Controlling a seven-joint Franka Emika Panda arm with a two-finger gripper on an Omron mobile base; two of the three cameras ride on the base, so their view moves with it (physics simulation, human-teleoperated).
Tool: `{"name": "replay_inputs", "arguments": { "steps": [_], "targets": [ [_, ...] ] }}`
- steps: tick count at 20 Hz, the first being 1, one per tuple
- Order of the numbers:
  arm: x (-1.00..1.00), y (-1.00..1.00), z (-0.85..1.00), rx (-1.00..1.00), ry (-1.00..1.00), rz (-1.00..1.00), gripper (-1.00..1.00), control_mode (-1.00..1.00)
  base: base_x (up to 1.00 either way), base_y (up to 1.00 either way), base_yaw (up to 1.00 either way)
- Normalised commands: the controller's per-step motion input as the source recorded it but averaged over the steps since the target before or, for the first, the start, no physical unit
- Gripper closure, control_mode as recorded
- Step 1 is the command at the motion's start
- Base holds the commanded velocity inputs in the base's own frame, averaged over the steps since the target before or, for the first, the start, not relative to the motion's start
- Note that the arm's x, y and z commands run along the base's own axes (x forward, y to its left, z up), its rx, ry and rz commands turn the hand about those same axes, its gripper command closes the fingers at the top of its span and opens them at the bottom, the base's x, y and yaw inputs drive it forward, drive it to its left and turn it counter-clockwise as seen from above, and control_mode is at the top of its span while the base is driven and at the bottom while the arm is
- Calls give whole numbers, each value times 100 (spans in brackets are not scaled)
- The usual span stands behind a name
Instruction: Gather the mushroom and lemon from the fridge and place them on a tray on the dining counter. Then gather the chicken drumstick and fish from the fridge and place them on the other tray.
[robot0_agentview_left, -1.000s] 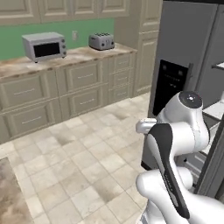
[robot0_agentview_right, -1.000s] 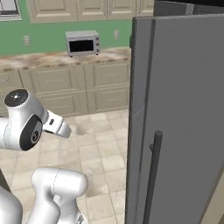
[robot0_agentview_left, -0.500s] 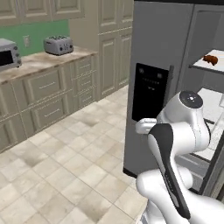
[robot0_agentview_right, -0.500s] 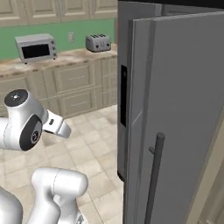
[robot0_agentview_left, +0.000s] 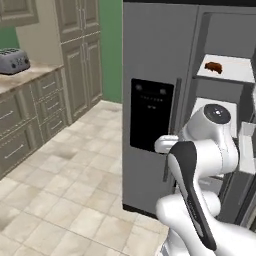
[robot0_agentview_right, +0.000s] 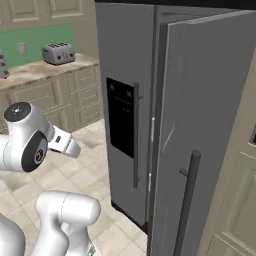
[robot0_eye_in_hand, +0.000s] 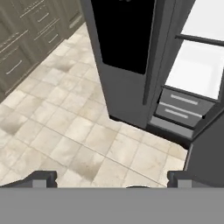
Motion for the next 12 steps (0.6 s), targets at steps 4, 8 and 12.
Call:
{"name": "replay_inputs", "arguments": {
  "steps": [4, 8, 12],
  "targets": [
    [0, 0, 0, 0, 0, 0, -100, 100, 52, 16, -51],
    [0, 0, 0, 0, 0, 0, -100, 100, 58, 15, -49],
    [0, 0, 0, 0, 0, 0, -100, 100, 63, 16, -49]
  ]
}}
